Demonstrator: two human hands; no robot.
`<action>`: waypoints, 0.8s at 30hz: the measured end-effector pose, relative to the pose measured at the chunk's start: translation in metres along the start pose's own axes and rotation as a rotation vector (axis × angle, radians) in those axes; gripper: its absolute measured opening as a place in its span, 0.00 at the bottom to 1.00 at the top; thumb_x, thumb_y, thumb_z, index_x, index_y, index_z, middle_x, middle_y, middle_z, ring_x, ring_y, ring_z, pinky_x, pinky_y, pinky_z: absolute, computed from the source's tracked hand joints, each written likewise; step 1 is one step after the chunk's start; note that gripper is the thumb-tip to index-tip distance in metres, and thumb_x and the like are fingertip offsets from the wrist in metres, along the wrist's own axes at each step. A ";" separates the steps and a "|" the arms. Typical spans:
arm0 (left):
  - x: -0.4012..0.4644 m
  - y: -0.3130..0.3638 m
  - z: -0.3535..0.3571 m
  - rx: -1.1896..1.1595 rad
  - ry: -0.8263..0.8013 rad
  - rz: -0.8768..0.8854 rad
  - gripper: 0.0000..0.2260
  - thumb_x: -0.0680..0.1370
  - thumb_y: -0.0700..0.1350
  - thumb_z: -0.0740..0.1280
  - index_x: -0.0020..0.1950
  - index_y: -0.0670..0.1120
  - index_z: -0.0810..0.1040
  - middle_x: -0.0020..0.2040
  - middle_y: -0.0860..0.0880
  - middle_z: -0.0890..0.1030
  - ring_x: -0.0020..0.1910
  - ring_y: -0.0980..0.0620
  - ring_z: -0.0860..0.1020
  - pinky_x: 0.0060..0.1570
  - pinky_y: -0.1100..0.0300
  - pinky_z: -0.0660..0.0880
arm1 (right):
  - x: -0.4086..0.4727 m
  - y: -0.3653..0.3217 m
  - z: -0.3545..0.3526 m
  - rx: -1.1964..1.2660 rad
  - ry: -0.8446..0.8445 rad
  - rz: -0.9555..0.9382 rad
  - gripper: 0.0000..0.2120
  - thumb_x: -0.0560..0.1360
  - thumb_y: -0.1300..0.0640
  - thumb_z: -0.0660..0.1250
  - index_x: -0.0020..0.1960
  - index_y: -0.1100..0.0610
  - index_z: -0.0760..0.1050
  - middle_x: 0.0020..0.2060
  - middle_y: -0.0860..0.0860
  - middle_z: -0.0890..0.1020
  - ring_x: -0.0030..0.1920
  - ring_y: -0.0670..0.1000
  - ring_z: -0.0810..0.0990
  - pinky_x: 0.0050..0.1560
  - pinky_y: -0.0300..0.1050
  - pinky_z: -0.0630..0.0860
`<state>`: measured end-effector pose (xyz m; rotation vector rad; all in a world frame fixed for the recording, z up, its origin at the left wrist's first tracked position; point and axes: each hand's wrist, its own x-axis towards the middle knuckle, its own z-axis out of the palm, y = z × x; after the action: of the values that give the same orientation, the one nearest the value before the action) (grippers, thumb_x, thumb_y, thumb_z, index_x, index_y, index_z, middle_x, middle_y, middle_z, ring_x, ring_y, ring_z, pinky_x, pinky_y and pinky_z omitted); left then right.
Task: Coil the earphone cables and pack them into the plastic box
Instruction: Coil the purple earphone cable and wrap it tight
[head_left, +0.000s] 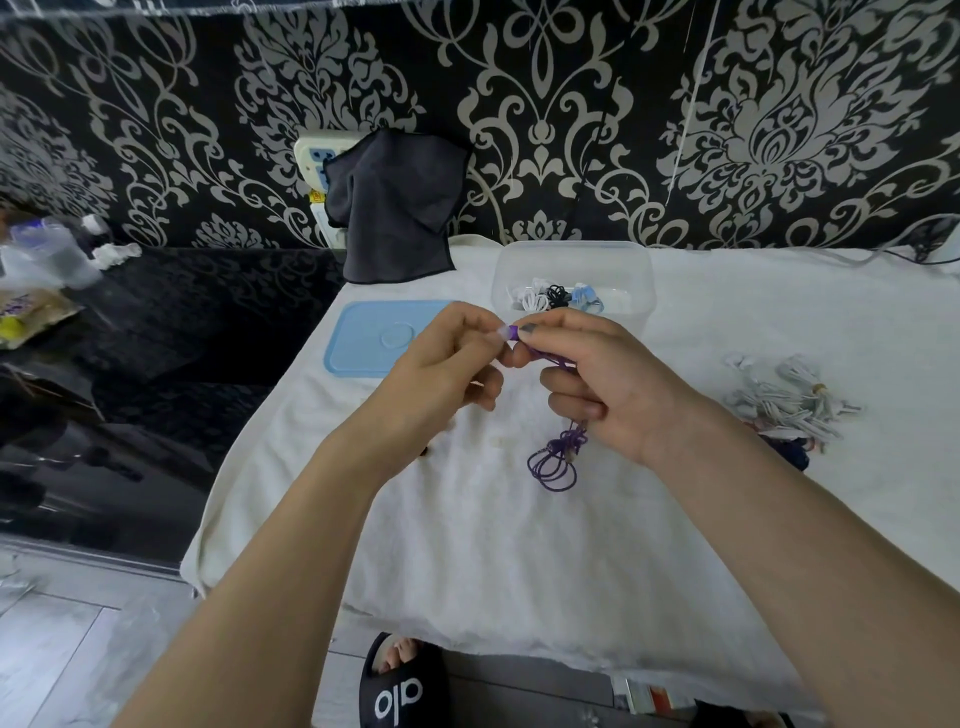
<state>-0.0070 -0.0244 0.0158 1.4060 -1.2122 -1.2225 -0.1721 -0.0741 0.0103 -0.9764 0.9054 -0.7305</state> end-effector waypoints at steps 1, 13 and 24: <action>0.000 0.001 0.000 -0.006 0.007 0.031 0.05 0.84 0.43 0.64 0.55 0.43 0.76 0.43 0.51 0.82 0.36 0.52 0.75 0.43 0.57 0.75 | 0.000 0.000 0.000 0.020 -0.001 0.004 0.06 0.80 0.61 0.66 0.55 0.60 0.79 0.35 0.50 0.82 0.23 0.44 0.57 0.20 0.36 0.54; 0.004 0.001 0.002 -0.072 0.068 0.109 0.05 0.82 0.38 0.66 0.54 0.38 0.81 0.46 0.42 0.83 0.47 0.45 0.81 0.49 0.58 0.79 | -0.003 -0.002 0.003 0.062 -0.001 -0.020 0.01 0.80 0.61 0.65 0.50 0.58 0.75 0.33 0.50 0.82 0.23 0.44 0.56 0.19 0.36 0.53; 0.005 0.001 0.001 -0.112 0.066 0.090 0.07 0.81 0.37 0.66 0.55 0.35 0.81 0.45 0.39 0.84 0.47 0.48 0.83 0.53 0.58 0.79 | -0.005 -0.003 0.004 -0.020 0.019 -0.115 0.02 0.79 0.62 0.67 0.48 0.58 0.74 0.33 0.52 0.83 0.23 0.45 0.56 0.21 0.37 0.53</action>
<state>-0.0079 -0.0300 0.0165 1.2861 -1.1326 -1.1554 -0.1714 -0.0694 0.0156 -1.0467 0.8801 -0.8304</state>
